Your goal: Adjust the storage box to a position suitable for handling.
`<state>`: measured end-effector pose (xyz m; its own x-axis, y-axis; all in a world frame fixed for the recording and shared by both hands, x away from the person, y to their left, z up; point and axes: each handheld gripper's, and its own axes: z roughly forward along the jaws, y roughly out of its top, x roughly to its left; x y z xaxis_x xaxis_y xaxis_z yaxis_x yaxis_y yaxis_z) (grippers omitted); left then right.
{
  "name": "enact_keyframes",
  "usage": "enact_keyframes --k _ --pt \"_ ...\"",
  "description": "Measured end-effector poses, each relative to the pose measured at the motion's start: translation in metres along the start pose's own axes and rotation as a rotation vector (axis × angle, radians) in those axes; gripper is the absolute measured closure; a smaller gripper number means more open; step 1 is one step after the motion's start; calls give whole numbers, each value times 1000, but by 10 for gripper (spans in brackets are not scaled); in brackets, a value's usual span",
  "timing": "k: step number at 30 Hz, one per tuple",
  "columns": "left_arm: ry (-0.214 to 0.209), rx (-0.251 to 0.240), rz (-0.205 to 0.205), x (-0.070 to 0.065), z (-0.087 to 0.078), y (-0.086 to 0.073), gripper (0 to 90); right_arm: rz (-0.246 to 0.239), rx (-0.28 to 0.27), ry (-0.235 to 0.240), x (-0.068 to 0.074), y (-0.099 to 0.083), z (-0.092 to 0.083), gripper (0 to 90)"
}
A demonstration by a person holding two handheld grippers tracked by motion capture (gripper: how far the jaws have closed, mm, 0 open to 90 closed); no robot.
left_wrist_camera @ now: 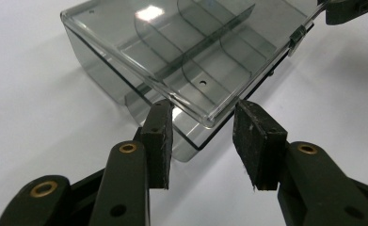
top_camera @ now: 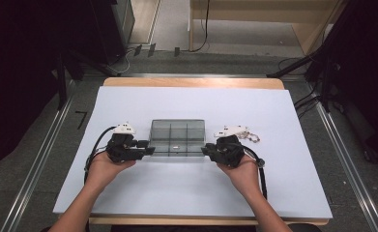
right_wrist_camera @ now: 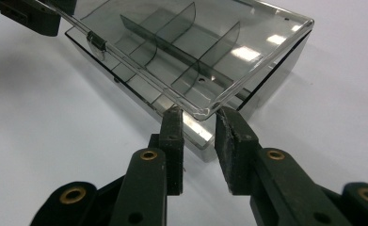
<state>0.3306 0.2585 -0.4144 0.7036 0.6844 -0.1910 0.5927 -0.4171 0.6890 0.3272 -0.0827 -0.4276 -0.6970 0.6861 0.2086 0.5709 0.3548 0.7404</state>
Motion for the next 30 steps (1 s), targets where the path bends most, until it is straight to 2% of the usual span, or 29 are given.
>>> enact_keyframes --k 7,14,18,30 --pt "-8 -18 -16 0 -2 4 580 -2 -22 -4 -1 6 -2 716" --pt "-3 -17 -13 2 -3 11 553 -14 -33 -19 -1 12 -4 685" --pt "-6 -20 -28 4 -4 13 537 -16 -32 -28 -1 14 -4 663" --pt "-2 -21 -19 5 -8 24 535 -21 -39 -33 -2 25 -5 646"
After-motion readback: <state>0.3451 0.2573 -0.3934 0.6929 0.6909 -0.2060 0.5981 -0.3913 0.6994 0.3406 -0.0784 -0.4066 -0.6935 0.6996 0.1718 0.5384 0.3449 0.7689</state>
